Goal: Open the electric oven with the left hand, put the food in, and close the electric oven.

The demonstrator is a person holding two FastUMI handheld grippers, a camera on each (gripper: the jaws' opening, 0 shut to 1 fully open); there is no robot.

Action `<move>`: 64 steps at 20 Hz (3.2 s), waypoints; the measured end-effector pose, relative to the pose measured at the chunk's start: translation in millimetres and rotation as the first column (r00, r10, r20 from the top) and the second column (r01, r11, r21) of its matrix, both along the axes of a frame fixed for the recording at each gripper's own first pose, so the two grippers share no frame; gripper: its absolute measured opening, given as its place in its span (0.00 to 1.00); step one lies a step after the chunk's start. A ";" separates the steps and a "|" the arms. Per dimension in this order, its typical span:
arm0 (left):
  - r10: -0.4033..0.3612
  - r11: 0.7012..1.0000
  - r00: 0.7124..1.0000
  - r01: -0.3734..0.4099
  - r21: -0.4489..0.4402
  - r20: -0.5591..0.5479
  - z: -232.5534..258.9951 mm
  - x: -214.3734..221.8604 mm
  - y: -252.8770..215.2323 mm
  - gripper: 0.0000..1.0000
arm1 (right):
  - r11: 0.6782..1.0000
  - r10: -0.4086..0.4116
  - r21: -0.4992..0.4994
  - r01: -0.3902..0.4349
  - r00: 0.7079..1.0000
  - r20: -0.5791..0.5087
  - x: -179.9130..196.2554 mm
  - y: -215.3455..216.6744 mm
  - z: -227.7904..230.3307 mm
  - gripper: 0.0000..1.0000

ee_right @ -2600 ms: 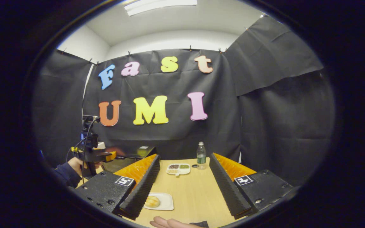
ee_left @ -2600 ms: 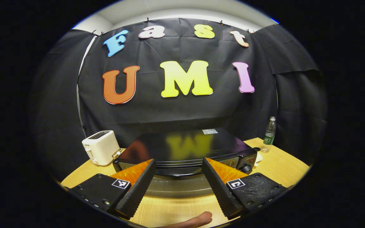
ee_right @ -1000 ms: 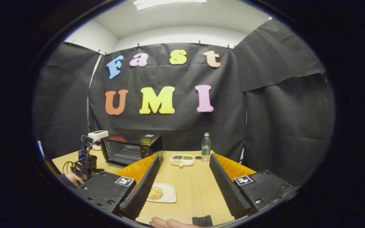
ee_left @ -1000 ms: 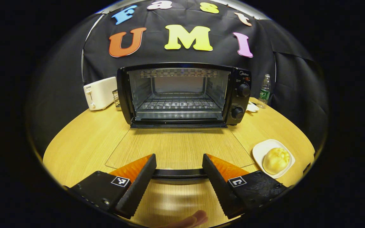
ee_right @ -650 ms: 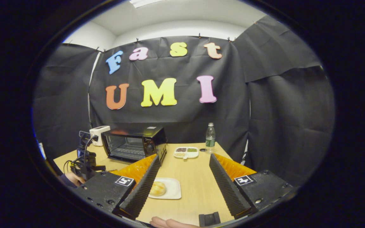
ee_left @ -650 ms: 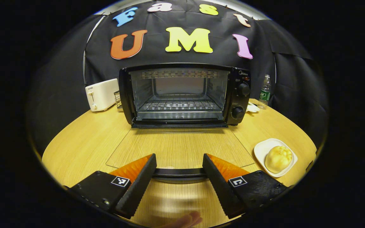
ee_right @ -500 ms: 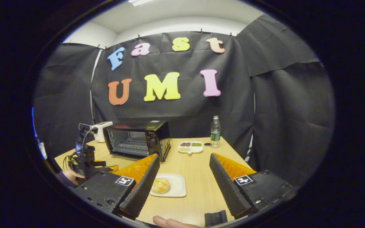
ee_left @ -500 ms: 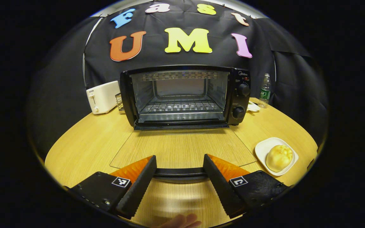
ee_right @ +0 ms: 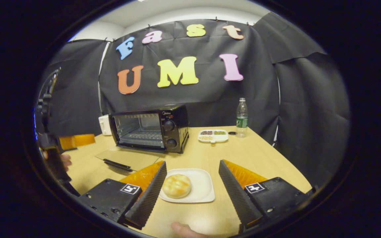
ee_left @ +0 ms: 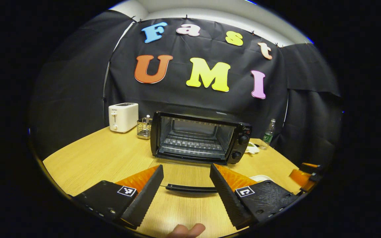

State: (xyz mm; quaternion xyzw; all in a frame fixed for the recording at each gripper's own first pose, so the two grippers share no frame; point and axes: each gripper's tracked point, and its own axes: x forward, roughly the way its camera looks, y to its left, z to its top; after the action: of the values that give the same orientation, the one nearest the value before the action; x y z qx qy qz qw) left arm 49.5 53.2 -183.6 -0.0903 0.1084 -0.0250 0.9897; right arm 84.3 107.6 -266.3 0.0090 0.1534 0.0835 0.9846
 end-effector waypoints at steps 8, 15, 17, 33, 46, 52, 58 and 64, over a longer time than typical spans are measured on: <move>0.084 0.994 0.974 -0.097 0.050 0.211 99.5 -63.9 49.6 0.94 | 0.999 0.041 0.001 -0.041 0.988 -0.149 3.2 33.7 -52.4 0.97; 0.040 0.993 0.967 -0.066 0.094 0.251 119.1 -90.6 40.1 0.94 | 0.999 0.017 -0.042 -0.027 0.977 -0.214 16.0 43.2 -76.9 0.97; 0.020 0.994 0.967 -0.046 0.097 0.255 118.5 -91.7 33.3 0.94 | 0.998 -0.015 -0.061 -0.001 0.967 -0.256 20.5 38.4 -89.1 0.97; -0.010 0.997 0.964 -0.010 0.074 0.267 111.7 -98.2 30.6 0.94 | 0.994 0.006 0.105 0.020 0.970 -0.242 20.2 69.4 -56.1 0.83; 0.026 0.982 0.974 -0.067 0.178 0.224 101.2 -90.9 55.9 0.95 | 0.829 0.119 0.559 -0.020 0.983 -0.142 75.6 204.7 4.4 0.82; 0.060 0.975 0.981 -0.097 0.201 0.182 88.7 -81.3 81.0 0.96 | 0.837 0.051 0.544 0.053 0.983 -0.174 129.7 247.0 -1.9 0.82; 0.087 0.976 0.983 -0.117 0.186 0.159 83.2 -68.0 97.2 0.96 | 0.891 -0.043 0.445 0.093 0.992 -0.120 193.5 271.0 -0.4 0.82; 0.098 0.976 0.988 -0.118 0.183 0.115 59.0 -51.5 106.5 0.96 | 0.920 -0.098 0.375 0.110 0.994 -0.050 241.4 280.9 4.0 0.84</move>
State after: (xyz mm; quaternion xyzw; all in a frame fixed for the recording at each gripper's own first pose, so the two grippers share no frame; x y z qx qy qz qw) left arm -2.0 159.7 -124.7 -0.0002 0.0527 0.0345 0.9980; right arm 325.7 388.4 -262.3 0.2075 0.1485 0.0588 0.9651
